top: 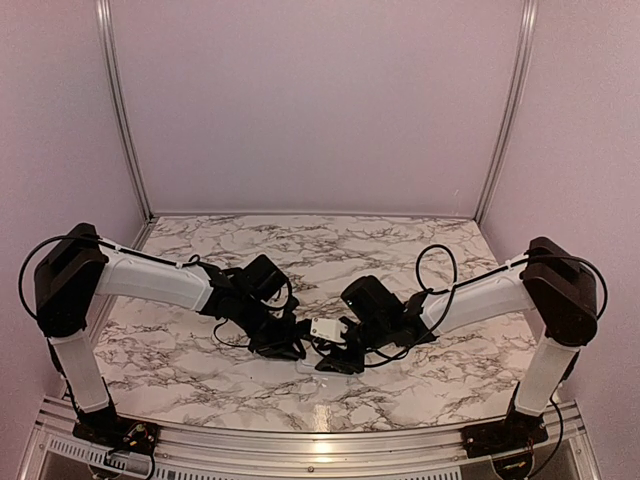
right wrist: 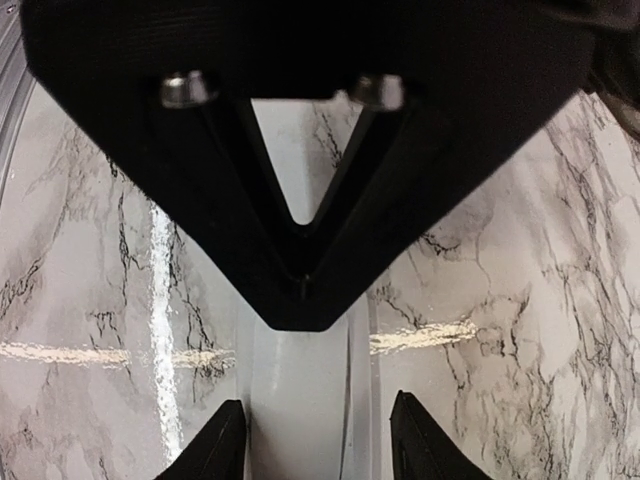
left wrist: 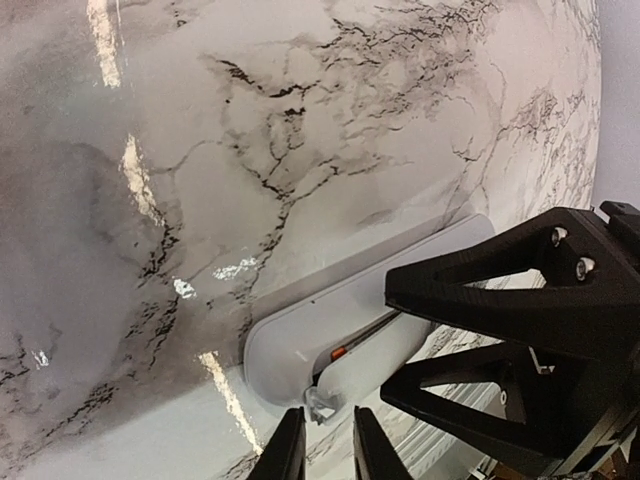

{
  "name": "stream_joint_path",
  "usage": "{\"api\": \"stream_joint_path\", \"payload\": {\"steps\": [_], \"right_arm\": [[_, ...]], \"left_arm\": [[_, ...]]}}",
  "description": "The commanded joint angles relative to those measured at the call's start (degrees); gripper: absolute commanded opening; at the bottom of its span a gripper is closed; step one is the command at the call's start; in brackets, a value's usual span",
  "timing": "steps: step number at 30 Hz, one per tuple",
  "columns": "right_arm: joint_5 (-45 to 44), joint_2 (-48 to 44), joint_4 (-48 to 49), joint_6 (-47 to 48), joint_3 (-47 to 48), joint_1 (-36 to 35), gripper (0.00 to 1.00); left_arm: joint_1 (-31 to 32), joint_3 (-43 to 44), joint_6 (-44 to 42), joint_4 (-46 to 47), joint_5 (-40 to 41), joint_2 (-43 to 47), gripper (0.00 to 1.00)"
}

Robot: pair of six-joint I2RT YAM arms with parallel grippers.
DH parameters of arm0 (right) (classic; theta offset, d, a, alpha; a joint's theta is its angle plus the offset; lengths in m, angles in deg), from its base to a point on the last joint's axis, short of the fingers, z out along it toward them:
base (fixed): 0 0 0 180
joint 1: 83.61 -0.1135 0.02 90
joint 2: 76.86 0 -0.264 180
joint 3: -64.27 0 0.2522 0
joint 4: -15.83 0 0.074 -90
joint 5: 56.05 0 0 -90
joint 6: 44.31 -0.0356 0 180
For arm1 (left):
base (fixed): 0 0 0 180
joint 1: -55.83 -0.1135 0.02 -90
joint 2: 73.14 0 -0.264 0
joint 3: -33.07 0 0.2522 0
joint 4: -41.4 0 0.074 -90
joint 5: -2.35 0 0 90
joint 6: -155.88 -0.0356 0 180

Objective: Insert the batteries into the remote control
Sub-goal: Load the battery cover onto the remote control without the battery cover.

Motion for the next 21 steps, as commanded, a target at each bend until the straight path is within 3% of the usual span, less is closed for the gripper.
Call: {"api": "stream_joint_path", "payload": {"steps": [1,12,21], "right_arm": [[-1.43,-1.55,-0.64,-0.98,0.2,0.29,0.51],[-0.29,-7.72,-1.42,-2.97,-1.54,2.56,0.68],[0.75,-6.32,-4.69,-3.58,-1.15,3.01,0.69]], "left_arm": [[-0.43,-1.0,0.73,4.97,-1.9,3.31,0.19],[-3.59,-7.04,1.83,11.56,0.83,9.35,0.23],[-3.82,-12.31,-0.79,16.84,2.75,10.98,0.23]]}}
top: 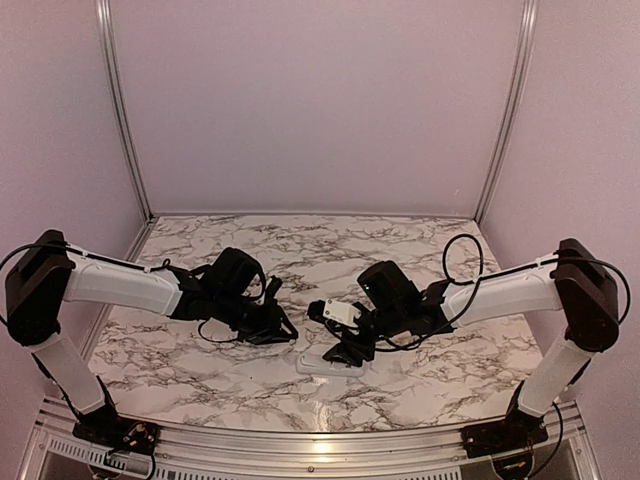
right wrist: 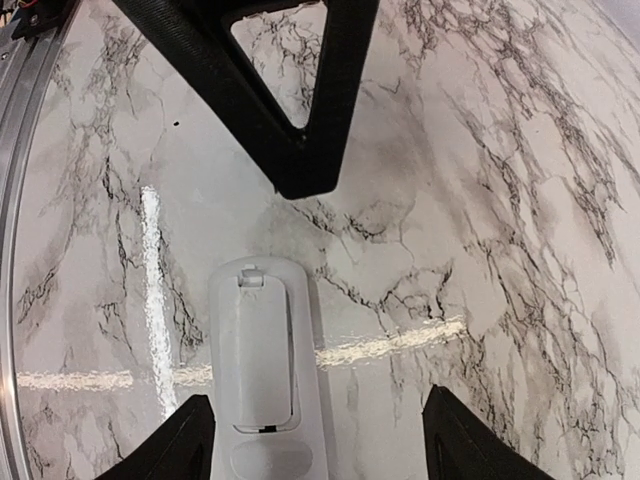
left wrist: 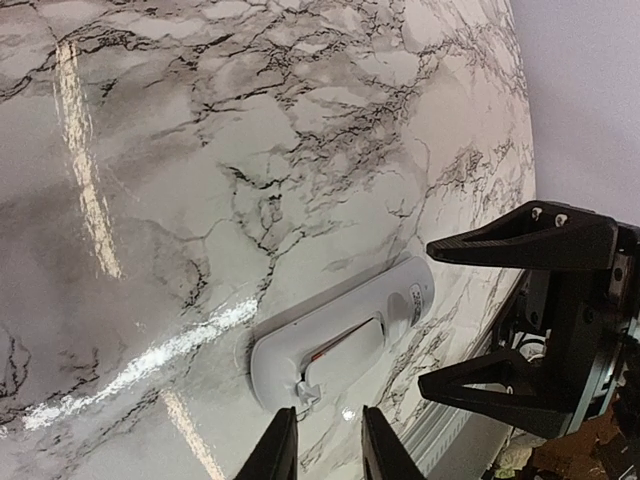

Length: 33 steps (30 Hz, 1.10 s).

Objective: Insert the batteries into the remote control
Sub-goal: Load the battery cover onto the remote control without the battery cover, then press the battery cover onto the remote control.

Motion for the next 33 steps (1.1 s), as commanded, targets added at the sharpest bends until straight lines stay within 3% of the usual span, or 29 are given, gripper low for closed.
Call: {"api": "stream_joint_path", "payload": {"steps": [1,15,33], "right_arm": [[1.6,1.28,-2.0,-1.04,0.29,0.35,0.69],[3.7,5.83,-2.06,-1.39,3.4,0.3,0.67],[3.67,7.58,-3.71,-0.7,4.63,0.13,0.64]], "left_arm": [[-0.04,-2.47,-2.0,3.44,1.13,1.09,0.22],[0.19,-4.67,-1.71,9.15,-1.8,-1.6,0.09],[2.18,-3.66,-1.64,7.96,-2.52,-5.07,0.08]]}}
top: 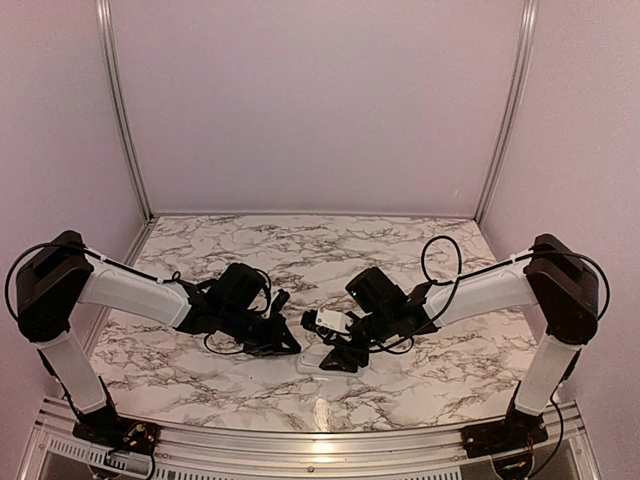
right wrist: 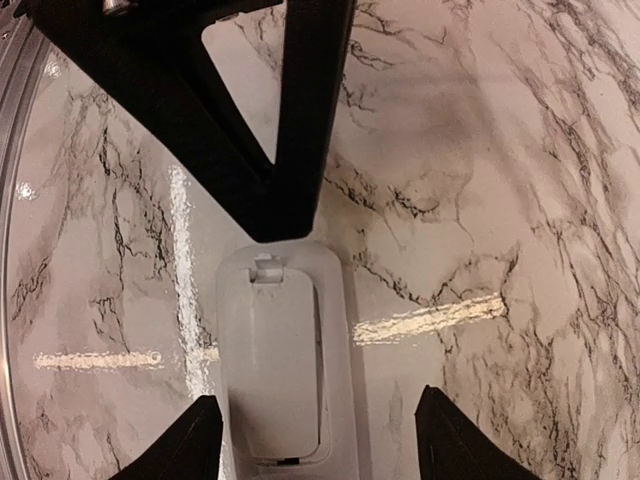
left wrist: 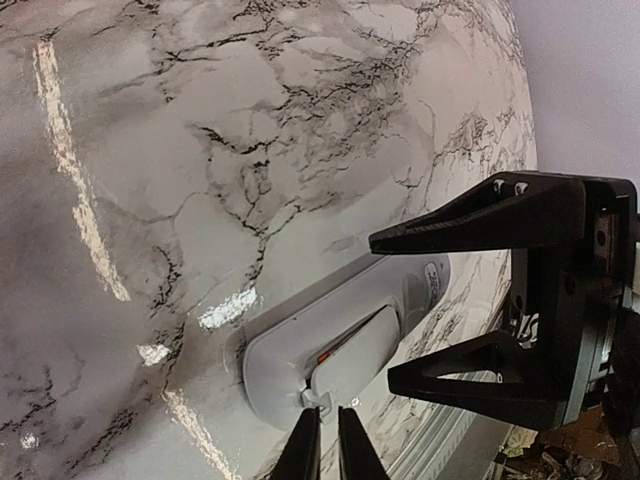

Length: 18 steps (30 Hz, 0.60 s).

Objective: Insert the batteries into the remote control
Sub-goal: Press the battery cover onto the remote control.

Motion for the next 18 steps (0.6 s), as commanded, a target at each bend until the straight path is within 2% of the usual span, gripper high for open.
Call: {"api": "stream_joint_path", "payload": {"steps": [1,18], "right_arm": [[-0.09,0.79,-1.33,0.25,1.42,0.02,0.64],[-1.62,-0.06,-2.36,0.1,1.77,0.02,0.62]], "left_arm": [[0.51,0.2,-0.5,0.18,-0.82,-2.03,0.08],[1.27,1.58,-0.83,0.0,-1.99,-4.07,0.08]]}}
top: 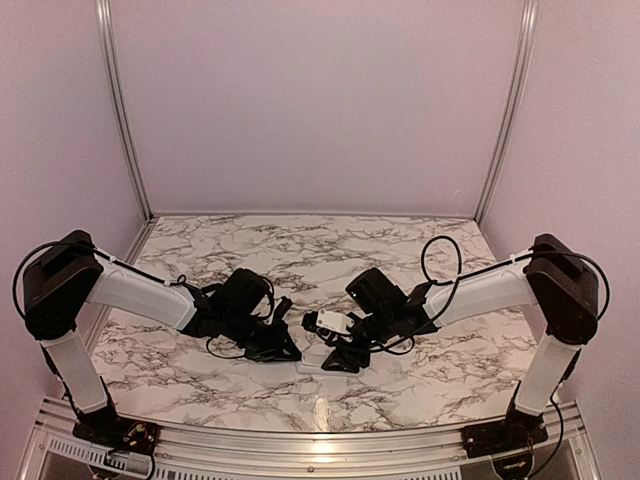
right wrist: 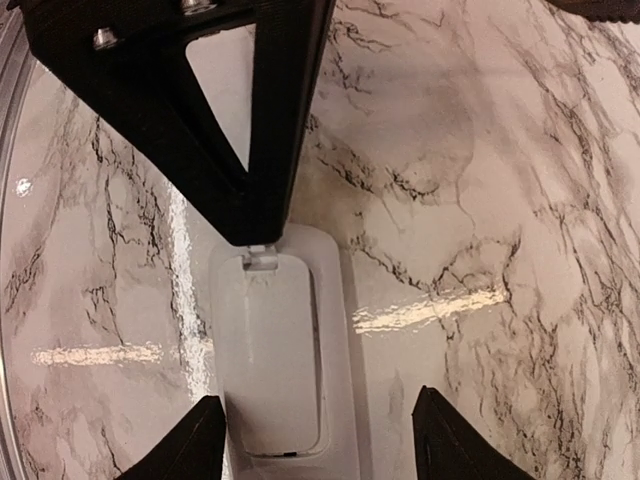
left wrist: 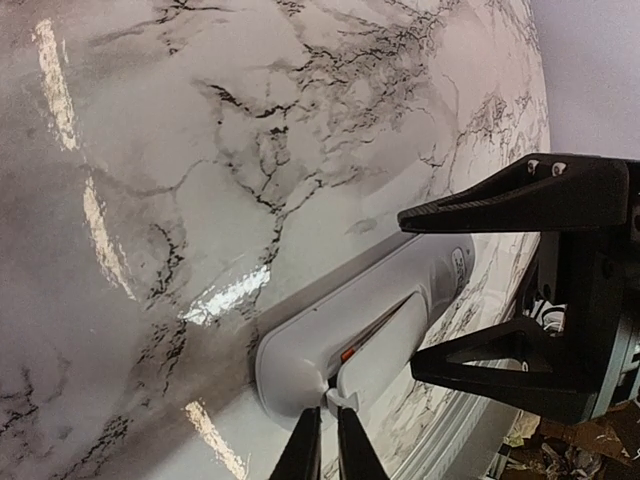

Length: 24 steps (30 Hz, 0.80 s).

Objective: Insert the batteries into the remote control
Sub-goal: Press the battery cover onto the remote control.

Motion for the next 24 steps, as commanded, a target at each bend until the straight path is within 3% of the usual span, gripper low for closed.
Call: {"api": "stream_joint_path", "payload": {"steps": [1,24], "right_arm": [[-0.82,-0.28,-1.25,0.1,1.7,0.02,0.62],[-2.29,-3.11,-0.13,-1.08,0.36,0.32,0.62]], "left_arm": [[0.46,1.68,-0.84,-0.15,-1.0,-1.65,0.08],[1.77,2.99,-1.56,-0.8,-2.71,-2.32,0.05]]}}
